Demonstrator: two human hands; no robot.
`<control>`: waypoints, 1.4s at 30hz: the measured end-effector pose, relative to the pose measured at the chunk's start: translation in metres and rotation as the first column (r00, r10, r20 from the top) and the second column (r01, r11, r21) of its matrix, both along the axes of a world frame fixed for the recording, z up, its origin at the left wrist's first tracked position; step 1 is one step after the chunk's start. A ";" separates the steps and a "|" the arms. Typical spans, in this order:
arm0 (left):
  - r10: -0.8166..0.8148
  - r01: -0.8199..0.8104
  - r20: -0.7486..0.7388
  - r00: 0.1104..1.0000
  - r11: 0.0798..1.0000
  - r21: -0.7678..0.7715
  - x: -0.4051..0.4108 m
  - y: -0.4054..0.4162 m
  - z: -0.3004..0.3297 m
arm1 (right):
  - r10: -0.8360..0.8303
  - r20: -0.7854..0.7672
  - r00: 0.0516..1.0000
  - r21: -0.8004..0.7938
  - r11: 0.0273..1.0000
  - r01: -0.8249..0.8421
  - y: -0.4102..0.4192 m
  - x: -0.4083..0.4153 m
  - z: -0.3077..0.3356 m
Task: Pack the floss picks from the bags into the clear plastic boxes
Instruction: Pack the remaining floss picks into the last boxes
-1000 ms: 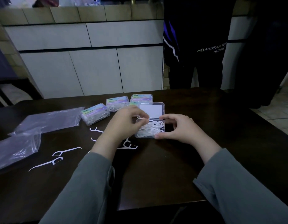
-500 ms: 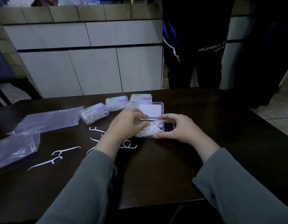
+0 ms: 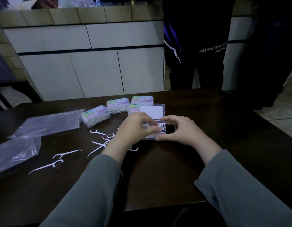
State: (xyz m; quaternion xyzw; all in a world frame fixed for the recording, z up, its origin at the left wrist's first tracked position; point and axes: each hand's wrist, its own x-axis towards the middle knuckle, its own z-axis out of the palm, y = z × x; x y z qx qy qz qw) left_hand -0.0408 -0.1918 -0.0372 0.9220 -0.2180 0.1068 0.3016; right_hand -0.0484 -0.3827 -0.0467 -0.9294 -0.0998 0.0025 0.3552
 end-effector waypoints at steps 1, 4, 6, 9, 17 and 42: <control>0.010 -0.010 0.009 1.000 1.000 -0.002 0.000 -0.001 0.000 | -0.001 -0.001 1.000 -0.001 1.000 0.001 0.000 0.000 0.000; 0.031 -0.032 -0.013 0.999 0.998 -0.060 -0.001 0.002 0.001 | -0.003 -0.004 1.000 -0.008 1.000 0.003 -0.001 0.001 -0.001; 0.022 -0.024 -0.038 0.999 0.997 -0.071 0.001 0.005 0.000 | -0.001 -0.002 1.000 -0.004 1.000 0.001 -0.001 0.002 -0.002; 0.012 -0.013 -0.041 0.999 1.000 -0.021 0.000 0.006 -0.001 | -0.005 0.000 1.000 -0.020 1.000 0.005 -0.001 0.002 -0.002; 0.167 -0.176 -0.057 0.984 0.963 -0.203 -0.018 0.038 0.005 | -0.040 0.305 0.951 -0.268 0.955 0.126 0.013 -0.025 0.007; 0.697 -0.699 -0.079 0.713 0.715 0.010 -0.098 0.143 -0.011 | 0.309 0.297 0.904 -0.578 0.811 -0.088 0.142 -0.036 0.021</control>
